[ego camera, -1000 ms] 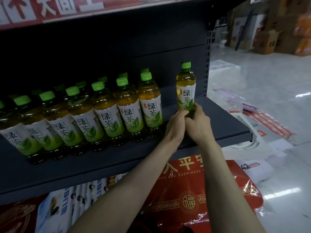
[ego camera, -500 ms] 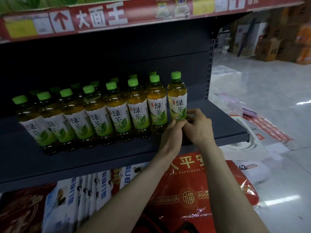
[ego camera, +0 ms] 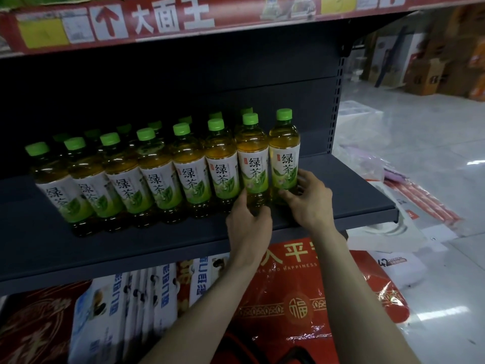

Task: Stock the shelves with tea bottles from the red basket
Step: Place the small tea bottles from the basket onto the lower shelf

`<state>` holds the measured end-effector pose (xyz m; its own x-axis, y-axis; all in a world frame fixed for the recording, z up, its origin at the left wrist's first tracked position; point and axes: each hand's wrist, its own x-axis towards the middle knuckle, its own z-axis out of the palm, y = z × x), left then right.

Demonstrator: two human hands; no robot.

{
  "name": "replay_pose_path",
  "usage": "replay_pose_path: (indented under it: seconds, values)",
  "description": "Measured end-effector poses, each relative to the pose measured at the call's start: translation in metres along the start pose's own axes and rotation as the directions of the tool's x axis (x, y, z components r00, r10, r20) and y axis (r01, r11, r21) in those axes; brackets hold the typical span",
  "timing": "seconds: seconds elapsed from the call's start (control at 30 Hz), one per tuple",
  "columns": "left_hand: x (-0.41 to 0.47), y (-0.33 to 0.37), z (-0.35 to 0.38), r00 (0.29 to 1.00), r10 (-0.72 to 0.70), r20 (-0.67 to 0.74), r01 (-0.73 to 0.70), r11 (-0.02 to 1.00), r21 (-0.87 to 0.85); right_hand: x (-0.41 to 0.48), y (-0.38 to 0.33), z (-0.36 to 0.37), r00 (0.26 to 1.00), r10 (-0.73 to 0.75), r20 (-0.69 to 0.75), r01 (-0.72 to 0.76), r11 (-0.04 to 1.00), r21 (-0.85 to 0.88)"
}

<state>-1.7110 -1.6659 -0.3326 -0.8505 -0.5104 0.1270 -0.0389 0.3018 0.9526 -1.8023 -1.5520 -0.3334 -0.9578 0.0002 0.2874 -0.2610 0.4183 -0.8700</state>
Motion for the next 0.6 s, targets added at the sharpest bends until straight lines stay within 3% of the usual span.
replay_pose_path:
  seconds: [0.4,0.53,0.6]
  values:
    - [-0.005,0.003,-0.007,0.993,0.034,0.110,-0.043,0.996,0.084,-0.006,-0.001,0.012,0.995,0.000,-0.103,-0.001,1.000,-0.003]
    - [-0.009,-0.003,-0.042,0.997,0.071,-0.030,-0.072,0.997,-0.015,-0.025,-0.018,0.022,0.934,-0.097,-0.344,0.097,0.995,-0.016]
    - [-0.006,-0.009,-0.063,0.986,0.078,-0.150,-0.084,0.996,-0.034,-0.037,-0.028,0.031,0.928,-0.153,-0.339,0.161,0.987,-0.004]
